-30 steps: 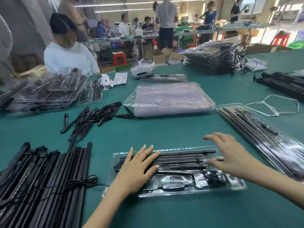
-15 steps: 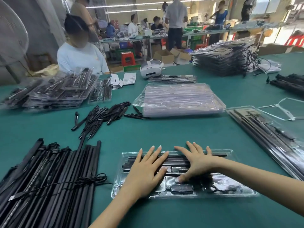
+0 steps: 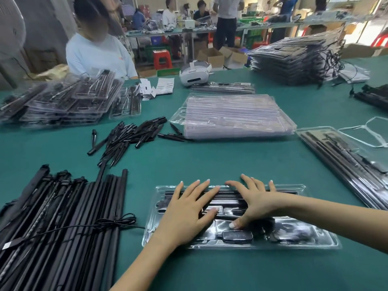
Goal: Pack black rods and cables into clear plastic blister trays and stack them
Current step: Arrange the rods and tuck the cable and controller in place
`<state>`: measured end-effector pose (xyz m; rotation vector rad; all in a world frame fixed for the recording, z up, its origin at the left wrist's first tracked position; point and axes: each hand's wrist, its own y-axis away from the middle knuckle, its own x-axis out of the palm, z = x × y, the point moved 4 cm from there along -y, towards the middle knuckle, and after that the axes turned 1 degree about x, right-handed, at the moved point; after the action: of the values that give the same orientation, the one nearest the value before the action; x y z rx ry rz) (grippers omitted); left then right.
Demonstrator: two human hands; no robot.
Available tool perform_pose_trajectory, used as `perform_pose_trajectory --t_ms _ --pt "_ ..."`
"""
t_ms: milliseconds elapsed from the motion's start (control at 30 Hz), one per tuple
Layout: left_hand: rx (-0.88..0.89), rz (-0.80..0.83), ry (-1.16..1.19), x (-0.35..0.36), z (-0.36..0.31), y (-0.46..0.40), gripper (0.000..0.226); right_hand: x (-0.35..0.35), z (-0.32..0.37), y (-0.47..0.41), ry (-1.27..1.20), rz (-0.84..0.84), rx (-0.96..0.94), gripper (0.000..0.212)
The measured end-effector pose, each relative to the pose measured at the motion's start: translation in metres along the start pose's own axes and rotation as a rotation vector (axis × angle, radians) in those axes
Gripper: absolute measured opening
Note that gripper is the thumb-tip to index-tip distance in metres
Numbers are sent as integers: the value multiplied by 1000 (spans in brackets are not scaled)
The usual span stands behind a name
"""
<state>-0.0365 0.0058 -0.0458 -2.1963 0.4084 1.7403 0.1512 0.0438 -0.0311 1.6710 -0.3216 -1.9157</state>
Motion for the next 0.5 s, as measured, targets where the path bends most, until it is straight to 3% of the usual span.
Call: perform_pose_trajectory --t_ms 200,333,500 --pt "-1 55 88 -4 -2 -2 57 6 4 -4 56 -42 23 120" --pt "53 139 402 -25 -20 -20 78 6 4 -6 93 -5 58 123" --pt "201 321 335 -26 -52 -51 98 7 1 -6 128 18 87 125"
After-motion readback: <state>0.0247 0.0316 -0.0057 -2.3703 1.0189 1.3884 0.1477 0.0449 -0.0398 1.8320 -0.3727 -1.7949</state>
